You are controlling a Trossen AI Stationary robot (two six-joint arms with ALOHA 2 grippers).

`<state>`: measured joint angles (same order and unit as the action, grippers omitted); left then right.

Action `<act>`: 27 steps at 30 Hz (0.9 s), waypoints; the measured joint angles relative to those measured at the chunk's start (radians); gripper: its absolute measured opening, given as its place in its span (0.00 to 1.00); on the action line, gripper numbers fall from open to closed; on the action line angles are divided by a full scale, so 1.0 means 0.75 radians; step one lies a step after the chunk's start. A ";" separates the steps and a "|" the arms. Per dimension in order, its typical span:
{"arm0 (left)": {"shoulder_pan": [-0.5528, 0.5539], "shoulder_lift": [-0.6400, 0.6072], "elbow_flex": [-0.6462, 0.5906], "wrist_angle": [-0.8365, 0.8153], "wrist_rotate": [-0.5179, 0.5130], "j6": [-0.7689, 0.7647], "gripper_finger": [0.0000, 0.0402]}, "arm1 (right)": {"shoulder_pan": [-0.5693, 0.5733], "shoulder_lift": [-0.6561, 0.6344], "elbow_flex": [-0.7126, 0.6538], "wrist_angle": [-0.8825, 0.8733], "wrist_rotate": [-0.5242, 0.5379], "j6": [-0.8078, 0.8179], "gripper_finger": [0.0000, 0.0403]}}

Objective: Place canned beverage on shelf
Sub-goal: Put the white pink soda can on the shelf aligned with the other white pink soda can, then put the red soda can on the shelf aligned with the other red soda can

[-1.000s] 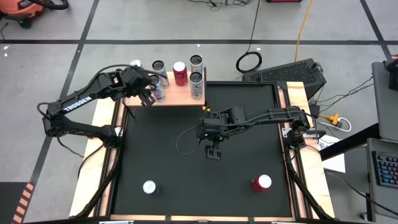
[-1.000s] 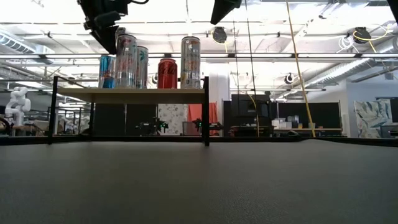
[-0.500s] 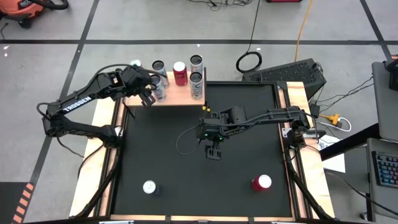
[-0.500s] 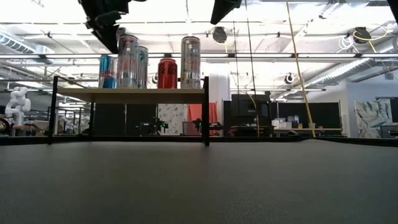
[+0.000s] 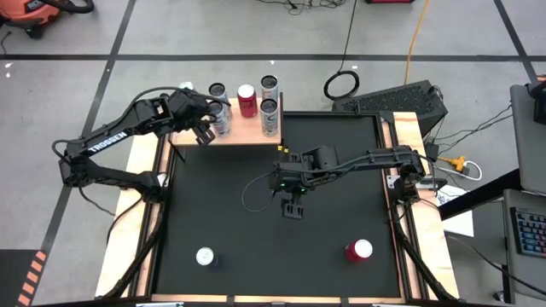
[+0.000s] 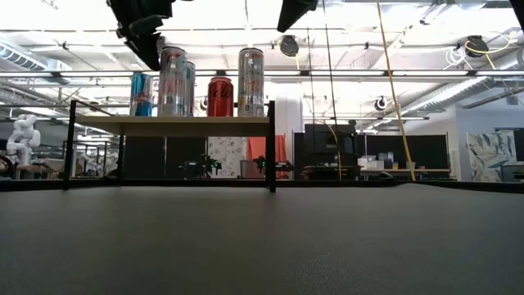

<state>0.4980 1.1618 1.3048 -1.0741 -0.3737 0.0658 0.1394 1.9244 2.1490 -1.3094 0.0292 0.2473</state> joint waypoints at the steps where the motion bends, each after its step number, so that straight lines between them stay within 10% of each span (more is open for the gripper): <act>1: 0.000 0.004 0.000 -0.003 0.001 0.000 0.45 | 0.000 0.000 0.000 0.000 0.000 0.001 0.78; 17: -0.001 -0.111 0.006 -0.173 -0.007 -0.048 0.45 | 0.000 0.000 0.000 -0.019 0.000 0.003 0.78; 27: -0.066 -0.287 0.013 -0.298 0.386 -0.176 0.45 | 0.026 0.000 0.000 -0.268 0.052 0.308 0.78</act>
<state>0.4488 0.9467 1.3145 -1.2979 -0.0840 -0.0659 0.1588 1.9244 2.1490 -1.5107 0.0683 0.4784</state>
